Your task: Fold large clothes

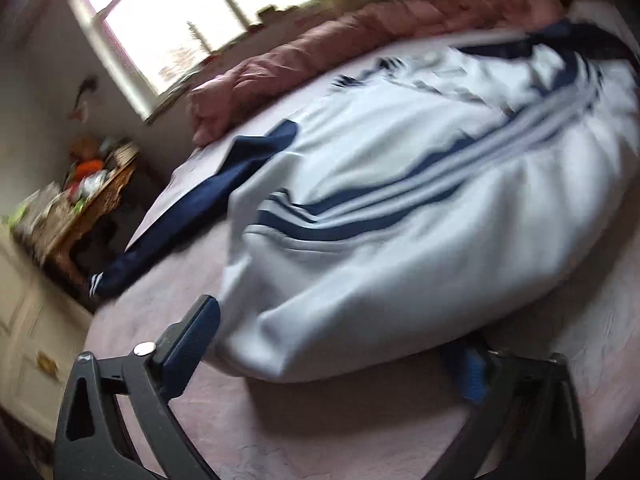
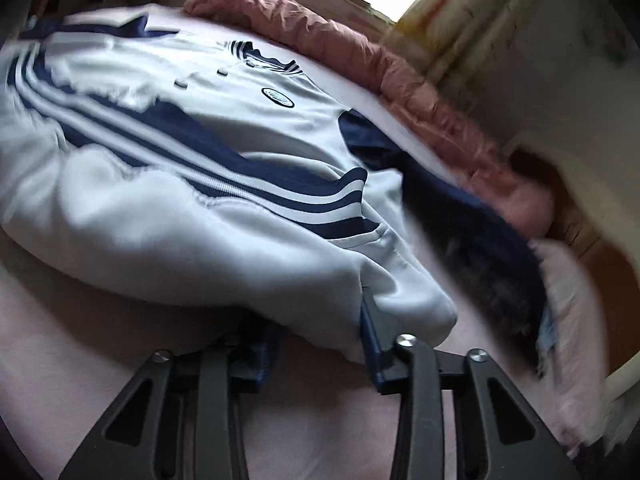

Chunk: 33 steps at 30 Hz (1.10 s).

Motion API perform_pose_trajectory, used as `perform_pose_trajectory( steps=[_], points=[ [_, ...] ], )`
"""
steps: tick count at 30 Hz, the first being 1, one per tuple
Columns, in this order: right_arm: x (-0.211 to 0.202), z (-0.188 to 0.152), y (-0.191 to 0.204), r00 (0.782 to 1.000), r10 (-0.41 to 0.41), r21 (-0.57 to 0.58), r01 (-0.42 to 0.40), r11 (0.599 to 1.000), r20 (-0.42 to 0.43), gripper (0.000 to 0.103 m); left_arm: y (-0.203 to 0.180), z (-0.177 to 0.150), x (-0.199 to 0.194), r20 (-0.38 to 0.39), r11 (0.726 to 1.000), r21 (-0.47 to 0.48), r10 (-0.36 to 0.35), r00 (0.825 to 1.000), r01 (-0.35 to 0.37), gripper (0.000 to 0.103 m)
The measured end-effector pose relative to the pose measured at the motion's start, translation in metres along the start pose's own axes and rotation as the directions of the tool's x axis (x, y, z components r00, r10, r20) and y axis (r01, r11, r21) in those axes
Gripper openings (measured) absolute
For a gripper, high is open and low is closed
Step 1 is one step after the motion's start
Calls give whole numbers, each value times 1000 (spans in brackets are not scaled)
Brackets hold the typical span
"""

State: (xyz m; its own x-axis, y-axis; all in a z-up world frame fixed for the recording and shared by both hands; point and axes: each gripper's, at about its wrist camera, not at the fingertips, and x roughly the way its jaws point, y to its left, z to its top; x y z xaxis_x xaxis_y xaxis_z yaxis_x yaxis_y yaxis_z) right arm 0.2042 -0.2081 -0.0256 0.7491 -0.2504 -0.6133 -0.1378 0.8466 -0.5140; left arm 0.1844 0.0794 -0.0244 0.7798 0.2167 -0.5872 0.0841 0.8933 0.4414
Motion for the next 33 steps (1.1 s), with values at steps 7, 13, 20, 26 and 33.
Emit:
perform_pose_trajectory(
  steps=[7, 13, 20, 26, 33],
  points=[
    [-52, -6, -24, 995, 33, 204, -52, 978, 96, 19, 2, -15, -26, -6, 998, 25, -52, 999, 52, 12],
    [-57, -25, -30, 991, 102, 202, -118, 972, 84, 19, 29, -10, -23, -43, 973, -117, -203, 978, 197, 11],
    [-32, 2, -66, 961, 271, 286, -274, 918, 50, 20, 61, 44, -2, -44, 920, -253, -320, 946, 300, 10],
    [16, 69, -97, 955, 296, 361, -286, 888, 29, 20, 75, 113, 53, -78, 935, -298, -223, 972, 191, 9],
    [88, 117, -92, 976, 219, 381, -201, 903, -3, 19, 63, 131, 121, -156, 949, -303, -142, 978, 90, 9]
  ],
)
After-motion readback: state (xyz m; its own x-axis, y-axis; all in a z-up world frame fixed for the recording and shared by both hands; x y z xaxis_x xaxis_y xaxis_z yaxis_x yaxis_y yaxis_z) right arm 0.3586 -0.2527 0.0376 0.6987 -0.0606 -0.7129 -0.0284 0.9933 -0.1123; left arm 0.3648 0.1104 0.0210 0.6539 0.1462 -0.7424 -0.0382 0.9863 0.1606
